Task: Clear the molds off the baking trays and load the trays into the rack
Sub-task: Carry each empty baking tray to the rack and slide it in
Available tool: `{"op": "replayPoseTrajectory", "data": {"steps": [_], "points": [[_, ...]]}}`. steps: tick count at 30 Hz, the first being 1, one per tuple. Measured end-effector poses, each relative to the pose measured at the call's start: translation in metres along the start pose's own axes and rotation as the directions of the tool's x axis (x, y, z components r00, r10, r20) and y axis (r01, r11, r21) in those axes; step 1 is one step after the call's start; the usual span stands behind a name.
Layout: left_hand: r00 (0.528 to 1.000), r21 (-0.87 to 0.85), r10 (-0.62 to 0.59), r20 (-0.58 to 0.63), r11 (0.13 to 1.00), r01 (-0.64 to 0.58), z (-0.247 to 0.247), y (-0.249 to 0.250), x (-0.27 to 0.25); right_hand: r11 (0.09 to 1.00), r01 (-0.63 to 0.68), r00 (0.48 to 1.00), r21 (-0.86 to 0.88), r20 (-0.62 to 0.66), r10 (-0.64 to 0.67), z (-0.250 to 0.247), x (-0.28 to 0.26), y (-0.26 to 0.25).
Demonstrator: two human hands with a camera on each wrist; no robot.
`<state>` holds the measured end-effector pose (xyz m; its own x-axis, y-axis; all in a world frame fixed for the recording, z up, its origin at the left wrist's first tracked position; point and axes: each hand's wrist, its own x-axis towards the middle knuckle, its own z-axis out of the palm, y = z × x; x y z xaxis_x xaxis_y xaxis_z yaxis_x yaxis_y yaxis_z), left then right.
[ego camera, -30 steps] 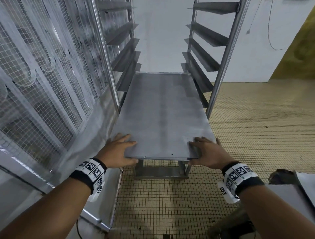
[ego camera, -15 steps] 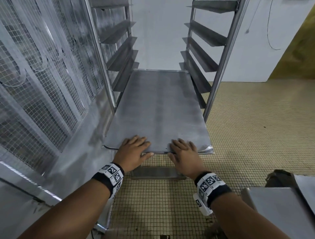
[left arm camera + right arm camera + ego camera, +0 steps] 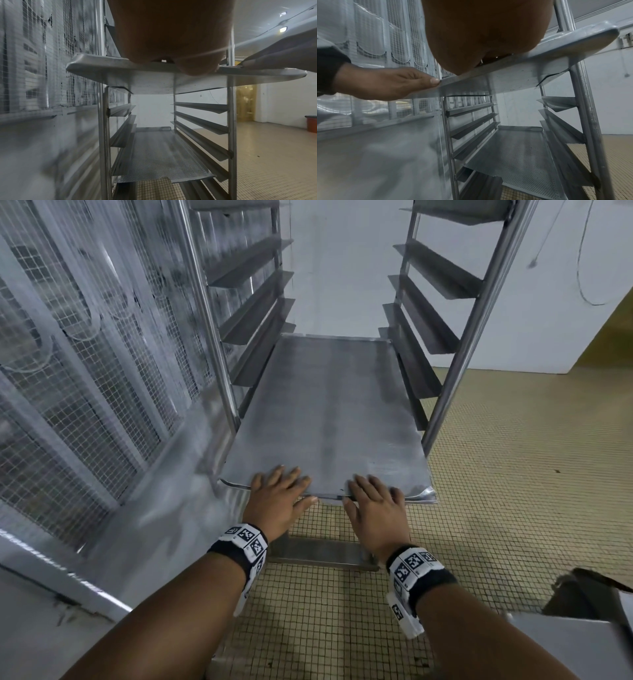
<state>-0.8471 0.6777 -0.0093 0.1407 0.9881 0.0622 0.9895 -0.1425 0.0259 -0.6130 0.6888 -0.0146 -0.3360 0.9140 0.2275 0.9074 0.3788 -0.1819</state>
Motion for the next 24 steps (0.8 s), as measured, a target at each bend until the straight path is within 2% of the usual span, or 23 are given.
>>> {"op": "replayPoseTrajectory", "data": {"steps": [6,24], "points": [[0.997,-0.021,0.023,-0.071,0.999,-0.025,0.003,-0.006,0.027,1.000,0.008,1.000,-0.013,-0.029,-0.008,0.010,0.030,0.012],[0.995,-0.014,0.031,-0.096,0.999,-0.032,0.016,-0.038,0.151,0.998,-0.069,0.997,-0.014,-0.026,0.069,0.026,0.145,0.043]]}}
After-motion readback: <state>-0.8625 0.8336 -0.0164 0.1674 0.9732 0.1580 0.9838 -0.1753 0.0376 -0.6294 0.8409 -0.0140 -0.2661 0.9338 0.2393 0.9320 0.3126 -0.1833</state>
